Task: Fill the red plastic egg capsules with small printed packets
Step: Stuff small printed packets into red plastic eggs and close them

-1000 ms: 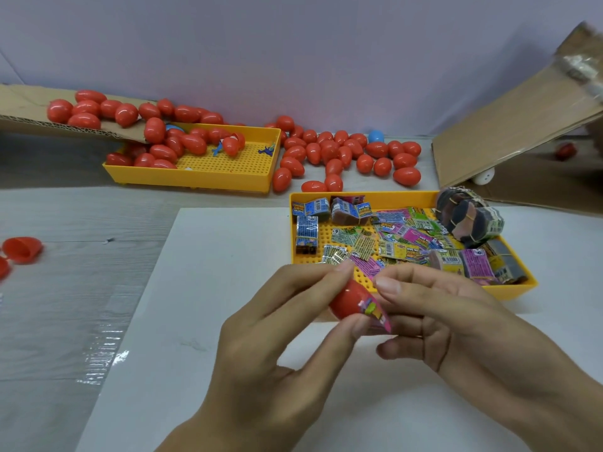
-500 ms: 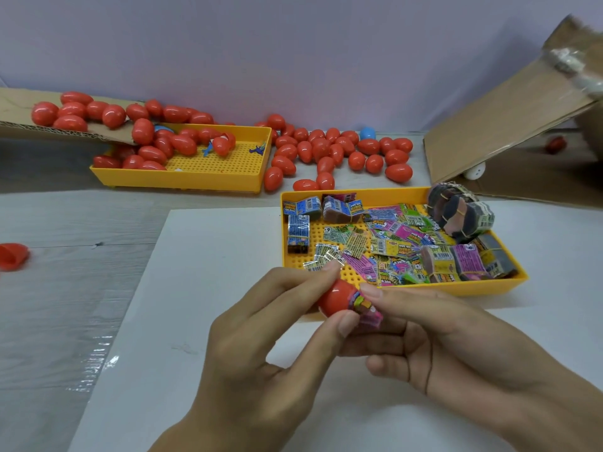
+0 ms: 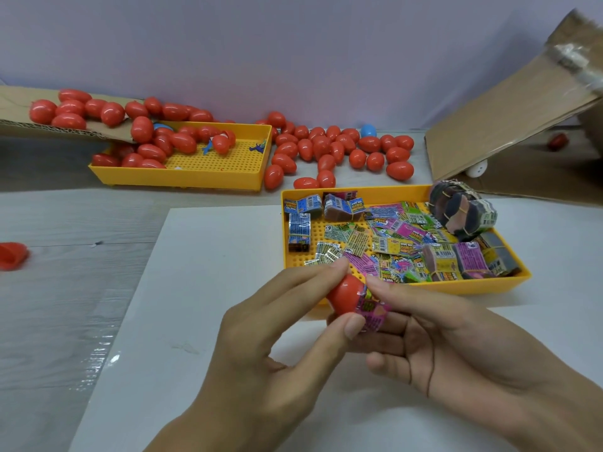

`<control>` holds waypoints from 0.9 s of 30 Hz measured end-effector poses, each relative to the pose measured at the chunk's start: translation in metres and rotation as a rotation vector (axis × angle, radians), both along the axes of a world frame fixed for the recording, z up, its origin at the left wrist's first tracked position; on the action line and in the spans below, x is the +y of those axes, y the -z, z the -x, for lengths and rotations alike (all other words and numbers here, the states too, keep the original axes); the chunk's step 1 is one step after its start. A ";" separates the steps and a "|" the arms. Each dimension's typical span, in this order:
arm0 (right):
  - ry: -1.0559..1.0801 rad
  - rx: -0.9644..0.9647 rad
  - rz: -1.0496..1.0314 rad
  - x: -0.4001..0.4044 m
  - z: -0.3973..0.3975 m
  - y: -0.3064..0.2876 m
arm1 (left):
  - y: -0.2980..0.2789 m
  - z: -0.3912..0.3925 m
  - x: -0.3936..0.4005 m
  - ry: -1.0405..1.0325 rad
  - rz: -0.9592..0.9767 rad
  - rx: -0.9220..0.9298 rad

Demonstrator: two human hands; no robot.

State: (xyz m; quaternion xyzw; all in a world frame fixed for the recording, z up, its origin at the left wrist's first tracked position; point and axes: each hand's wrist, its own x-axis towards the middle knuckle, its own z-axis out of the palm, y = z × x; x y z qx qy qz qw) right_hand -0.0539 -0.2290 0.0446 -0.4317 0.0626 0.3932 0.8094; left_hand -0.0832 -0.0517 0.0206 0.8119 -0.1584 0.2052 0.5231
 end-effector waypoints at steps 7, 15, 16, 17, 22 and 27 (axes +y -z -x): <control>0.052 0.008 0.070 0.000 -0.001 0.001 | 0.005 -0.003 0.004 0.097 0.105 0.017; 0.046 -0.013 0.093 -0.002 -0.001 0.002 | 0.006 -0.002 0.002 0.130 0.142 0.057; 0.035 -0.014 0.084 -0.002 -0.002 0.002 | 0.005 -0.002 0.002 0.133 0.147 0.052; 0.021 -0.017 0.087 -0.002 -0.002 0.003 | 0.005 -0.002 0.002 0.136 0.154 0.050; -0.004 -0.038 0.097 -0.001 -0.002 0.005 | 0.009 -0.001 0.001 0.128 0.166 0.059; 0.048 -0.105 0.121 0.000 0.000 0.003 | 0.010 0.000 0.000 0.114 0.170 0.054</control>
